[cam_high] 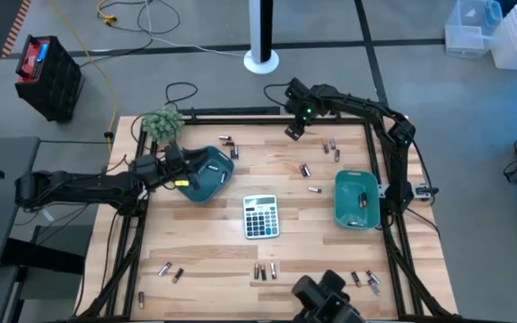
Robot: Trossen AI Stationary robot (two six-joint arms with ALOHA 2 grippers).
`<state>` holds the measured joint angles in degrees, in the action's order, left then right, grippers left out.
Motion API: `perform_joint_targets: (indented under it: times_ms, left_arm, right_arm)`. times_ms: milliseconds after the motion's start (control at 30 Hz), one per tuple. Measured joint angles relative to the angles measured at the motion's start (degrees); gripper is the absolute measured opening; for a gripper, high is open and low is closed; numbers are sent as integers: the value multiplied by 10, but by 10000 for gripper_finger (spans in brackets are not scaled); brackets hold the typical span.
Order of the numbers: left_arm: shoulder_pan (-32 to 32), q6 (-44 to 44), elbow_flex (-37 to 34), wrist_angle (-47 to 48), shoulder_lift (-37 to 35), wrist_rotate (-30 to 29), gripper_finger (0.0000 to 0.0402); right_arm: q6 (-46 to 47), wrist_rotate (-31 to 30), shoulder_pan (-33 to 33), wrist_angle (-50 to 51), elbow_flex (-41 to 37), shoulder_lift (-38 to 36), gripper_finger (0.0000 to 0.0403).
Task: Sort batteries
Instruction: Put the silver/black battery into the blue bin
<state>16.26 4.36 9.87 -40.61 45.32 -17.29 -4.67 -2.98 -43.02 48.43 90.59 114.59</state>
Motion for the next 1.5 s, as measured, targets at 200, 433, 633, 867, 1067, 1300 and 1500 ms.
perform_joint_targets:
  times_ms: [200,433,633,867,1067,1300,1500]
  left_arm:
    - [35,0,0,-1,0,5,76]
    - [64,-2,13,-10,1,49,76]
    - [67,-7,25,-8,16,56,76]
    - [74,-21,48,-8,34,55,76]
    - [74,-43,67,-9,35,55,76]
    - [74,-55,73,-3,35,67,76]
    - [74,-61,73,1,35,67,76]
  right_arm:
    - [10,16,0,-116,-11,-1,265]
    - [19,66,13,-377,-167,-81,265]
    - [105,16,-19,-370,-293,-199,265]
    - [183,-77,-23,-182,-309,-245,265]
    - [210,-114,-23,-142,-309,-225,265]
    - [253,-126,-31,-109,-309,-186,264]
    - [260,-126,-40,-109,-309,-159,264]
